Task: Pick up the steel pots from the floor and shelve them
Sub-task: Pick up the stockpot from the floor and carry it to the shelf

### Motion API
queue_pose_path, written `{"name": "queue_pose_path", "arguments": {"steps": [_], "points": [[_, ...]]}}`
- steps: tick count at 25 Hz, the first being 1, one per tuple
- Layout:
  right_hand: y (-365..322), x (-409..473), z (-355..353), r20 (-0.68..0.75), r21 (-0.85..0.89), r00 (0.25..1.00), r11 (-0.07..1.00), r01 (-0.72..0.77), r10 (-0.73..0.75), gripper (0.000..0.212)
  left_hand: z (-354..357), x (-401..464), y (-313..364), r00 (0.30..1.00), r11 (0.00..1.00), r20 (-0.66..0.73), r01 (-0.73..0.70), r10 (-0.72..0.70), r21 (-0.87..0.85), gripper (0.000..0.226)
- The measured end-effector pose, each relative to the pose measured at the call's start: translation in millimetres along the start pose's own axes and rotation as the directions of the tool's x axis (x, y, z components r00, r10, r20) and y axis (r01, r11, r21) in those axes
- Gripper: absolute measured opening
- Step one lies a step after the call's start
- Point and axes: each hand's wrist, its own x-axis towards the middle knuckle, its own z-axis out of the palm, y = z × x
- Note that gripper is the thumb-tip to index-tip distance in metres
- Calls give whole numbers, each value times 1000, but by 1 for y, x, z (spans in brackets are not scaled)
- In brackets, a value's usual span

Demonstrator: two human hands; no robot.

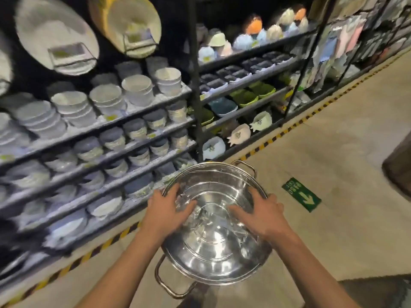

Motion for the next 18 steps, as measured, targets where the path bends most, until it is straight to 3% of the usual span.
{"name": "queue_pose_path", "arguments": {"steps": [3,7,18], "points": [[-67,21,22,85,-57,970,971,234,-229,95,-28,-33,-56,968,974,-113,217,-223,-62,96],[-169,39,64,192,-122,861,859,497,-471,94,-62,-64,-130,860,895,-252,412,-444,-170,94],[-379,58,169,462,-200,631,620,758,-623,113,-118,-105,-267,571,651,-314,639,-758,-410,84]]}}
